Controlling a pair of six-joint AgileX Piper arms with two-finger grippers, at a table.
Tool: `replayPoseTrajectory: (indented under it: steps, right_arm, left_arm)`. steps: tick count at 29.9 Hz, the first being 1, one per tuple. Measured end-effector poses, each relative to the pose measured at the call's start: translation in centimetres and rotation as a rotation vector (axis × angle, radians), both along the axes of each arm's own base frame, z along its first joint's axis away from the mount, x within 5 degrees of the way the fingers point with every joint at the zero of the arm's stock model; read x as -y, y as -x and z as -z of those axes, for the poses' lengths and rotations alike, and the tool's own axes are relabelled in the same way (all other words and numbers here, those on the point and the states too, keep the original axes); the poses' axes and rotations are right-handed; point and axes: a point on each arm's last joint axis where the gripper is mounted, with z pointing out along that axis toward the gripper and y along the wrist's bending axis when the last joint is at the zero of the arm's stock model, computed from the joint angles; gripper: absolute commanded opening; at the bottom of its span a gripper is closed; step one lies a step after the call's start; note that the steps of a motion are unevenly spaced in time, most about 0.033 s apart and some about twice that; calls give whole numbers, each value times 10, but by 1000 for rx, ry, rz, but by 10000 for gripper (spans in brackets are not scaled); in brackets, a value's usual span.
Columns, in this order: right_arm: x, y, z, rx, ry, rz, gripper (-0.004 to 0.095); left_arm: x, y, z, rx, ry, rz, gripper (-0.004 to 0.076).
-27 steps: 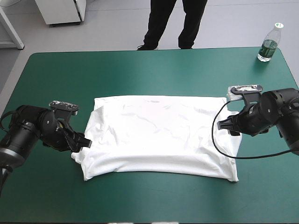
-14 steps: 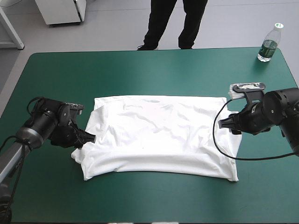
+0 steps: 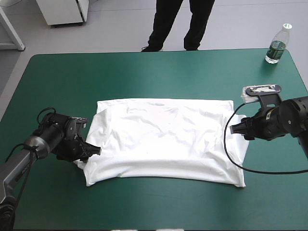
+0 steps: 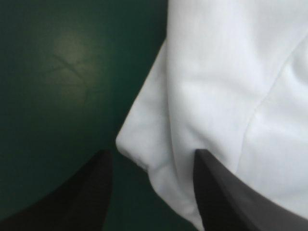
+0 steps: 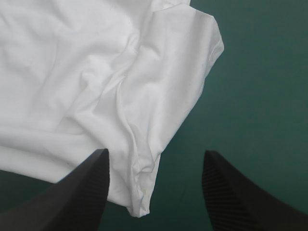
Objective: Fold the cloth
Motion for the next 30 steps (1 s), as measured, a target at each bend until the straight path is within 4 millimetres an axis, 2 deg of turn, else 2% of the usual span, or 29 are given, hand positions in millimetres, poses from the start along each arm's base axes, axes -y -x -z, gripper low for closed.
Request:
replayPoseTrajectory:
  steps: [7,12,16,19,23,30]
  right_arm:
    - [2,5,-4,21,10,3,554]
    - [3,6,-5,24,12,3,511]
    - [3,6,-5,24,15,4,448]
    - [3,6,-5,24,15,4,431]
    - [3,6,-5,24,15,4,428]
    - [3,6,-5,24,15,4,428]
  left_arm:
    - [-32,-7,8,-16,60,-119,370]
    - [-34,-8,13,11,91,-106,367]
    - [-33,-3,26,-6,109,-112,327]
    - [-32,1,33,-3,125,-124,251]
    - [-31,4,35,20,144,-136,-5]
    - [-29,4,34,31,169,-152,-22]
